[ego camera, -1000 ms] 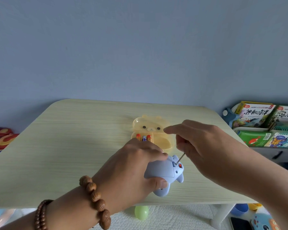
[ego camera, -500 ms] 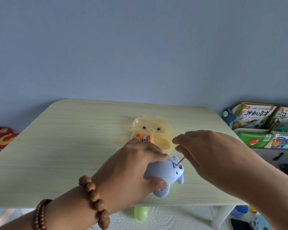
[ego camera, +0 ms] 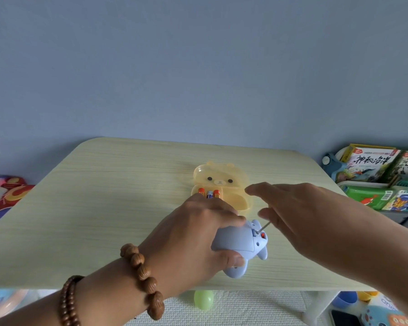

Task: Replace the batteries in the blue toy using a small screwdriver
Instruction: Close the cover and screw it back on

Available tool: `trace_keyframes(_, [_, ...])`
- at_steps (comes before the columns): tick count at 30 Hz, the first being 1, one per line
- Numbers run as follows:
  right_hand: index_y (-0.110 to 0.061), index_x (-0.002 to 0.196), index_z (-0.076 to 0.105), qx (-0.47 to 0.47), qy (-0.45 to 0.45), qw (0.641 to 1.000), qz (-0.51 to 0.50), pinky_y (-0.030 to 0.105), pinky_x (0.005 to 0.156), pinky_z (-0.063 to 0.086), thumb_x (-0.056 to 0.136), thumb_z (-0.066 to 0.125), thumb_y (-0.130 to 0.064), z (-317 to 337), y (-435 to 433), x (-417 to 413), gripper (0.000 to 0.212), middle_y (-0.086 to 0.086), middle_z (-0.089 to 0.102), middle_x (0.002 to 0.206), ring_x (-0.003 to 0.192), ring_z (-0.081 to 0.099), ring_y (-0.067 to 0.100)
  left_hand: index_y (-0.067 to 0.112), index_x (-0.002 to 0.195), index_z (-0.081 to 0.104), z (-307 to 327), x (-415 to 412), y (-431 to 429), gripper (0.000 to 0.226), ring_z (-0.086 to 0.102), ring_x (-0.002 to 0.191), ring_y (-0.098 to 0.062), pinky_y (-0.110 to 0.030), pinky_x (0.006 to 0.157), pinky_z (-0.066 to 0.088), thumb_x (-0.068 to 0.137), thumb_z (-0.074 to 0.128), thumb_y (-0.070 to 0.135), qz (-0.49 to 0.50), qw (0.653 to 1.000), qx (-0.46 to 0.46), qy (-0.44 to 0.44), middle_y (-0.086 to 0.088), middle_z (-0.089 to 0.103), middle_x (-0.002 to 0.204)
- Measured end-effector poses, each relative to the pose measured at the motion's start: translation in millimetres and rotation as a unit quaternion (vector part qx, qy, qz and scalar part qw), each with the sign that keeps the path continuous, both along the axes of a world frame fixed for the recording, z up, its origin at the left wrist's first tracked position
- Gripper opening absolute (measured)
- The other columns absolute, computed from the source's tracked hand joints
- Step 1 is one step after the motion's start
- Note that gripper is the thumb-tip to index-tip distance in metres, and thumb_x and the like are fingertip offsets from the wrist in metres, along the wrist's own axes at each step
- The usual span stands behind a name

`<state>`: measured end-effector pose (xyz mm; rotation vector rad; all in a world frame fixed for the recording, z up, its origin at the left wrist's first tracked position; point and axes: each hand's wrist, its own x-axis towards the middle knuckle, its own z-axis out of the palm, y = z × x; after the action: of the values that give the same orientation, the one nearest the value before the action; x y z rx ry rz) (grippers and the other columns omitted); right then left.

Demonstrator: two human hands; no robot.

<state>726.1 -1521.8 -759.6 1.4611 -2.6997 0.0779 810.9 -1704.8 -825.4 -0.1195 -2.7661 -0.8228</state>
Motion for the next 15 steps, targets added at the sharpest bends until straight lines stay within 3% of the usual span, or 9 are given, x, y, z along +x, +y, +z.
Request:
trace_keyframes(2, [-0.054,0.137,0.026,-0.002,-0.014,1.000,0.004,0.017,0.063,0.046,0.101,0.051,-0.028,-1.9,0.5,-3.7,0.051,-0.039,0.048,0.101,0.078,0.049,-0.020,0.041,0.123,0.065,-0.4,0.0,-0.3,0.052,0.042,0.120,0.005,-0.025,0.100,0.044,0.073,0.079,0.048,-0.001,1.000,0.004,-0.003,0.029,0.056,0.129])
trace_keyframes(4, [-0.055,0.136,0.028,0.017,-0.019,1.000,0.006,0.018,0.059,0.043,0.097,0.057,-0.018,-3.2,1.0,-5.9,0.062,-0.034,0.040,0.092,0.074,0.046,-0.018,0.042,0.122,0.065,-0.6,0.1,-0.7,0.052,0.043,0.119,0.005,-0.027,0.099,0.046,0.071,0.076,0.049,-0.004,1.000,0.010,-0.004,0.028,0.058,0.127])
trace_keyframes(6, [-0.055,0.138,0.024,0.011,-0.018,1.000,0.015,0.022,0.064,0.049,0.096,0.060,-0.026,-3.2,1.4,-2.8,0.062,-0.027,0.039,0.097,0.076,0.052,-0.010,0.042,0.122,0.064,-0.4,0.2,-0.6,0.053,0.042,0.118,0.006,-0.026,0.098,0.046,0.071,0.076,0.050,-0.003,1.000,0.008,-0.003,0.029,0.057,0.127])
trace_keyframes(9, [-0.050,0.143,0.018,-0.001,-0.006,1.000,0.006,0.032,0.077,0.056,0.098,0.043,-0.055,-4.5,0.7,0.7,0.051,-0.021,0.048,0.110,0.091,0.063,0.008,0.041,0.124,0.064,-0.7,0.6,-0.4,0.053,0.040,0.120,0.008,-0.023,0.099,0.044,0.074,0.079,0.047,0.004,1.000,0.007,-0.009,0.030,0.055,0.129])
trace_keyframes(11, [-0.048,0.142,0.023,-0.004,-0.007,1.000,0.001,0.026,0.072,0.054,0.100,0.041,-0.052,-5.5,0.8,-1.8,0.046,-0.023,0.052,0.099,0.085,0.060,0.005,0.041,0.123,0.065,-0.4,0.4,0.0,0.053,0.041,0.121,0.006,-0.028,0.100,0.045,0.073,0.080,0.046,0.003,1.000,0.009,-0.008,0.029,0.056,0.129])
trace_keyframes(13, [-0.052,0.141,0.027,-0.015,-0.010,1.000,0.010,0.015,0.059,0.041,0.100,0.048,-0.042,-5.5,1.3,-4.2,0.047,-0.031,0.043,0.083,0.070,0.049,-0.005,0.041,0.122,0.065,-0.2,0.3,0.0,0.052,0.042,0.121,0.004,-0.030,0.099,0.046,0.072,0.081,0.046,0.001,1.000,0.011,-0.009,0.028,0.057,0.128])
trace_keyframes(15, [-0.053,0.139,0.034,-0.009,-0.003,1.000,0.017,0.016,0.054,0.036,0.099,0.053,-0.033,-4.4,1.6,-4.1,0.048,-0.032,0.040,0.077,0.063,0.042,-0.010,0.041,0.121,0.065,-0.6,0.3,-0.4,0.052,0.043,0.120,0.004,-0.032,0.098,0.047,0.072,0.081,0.045,0.000,1.000,0.014,-0.008,0.028,0.058,0.128])
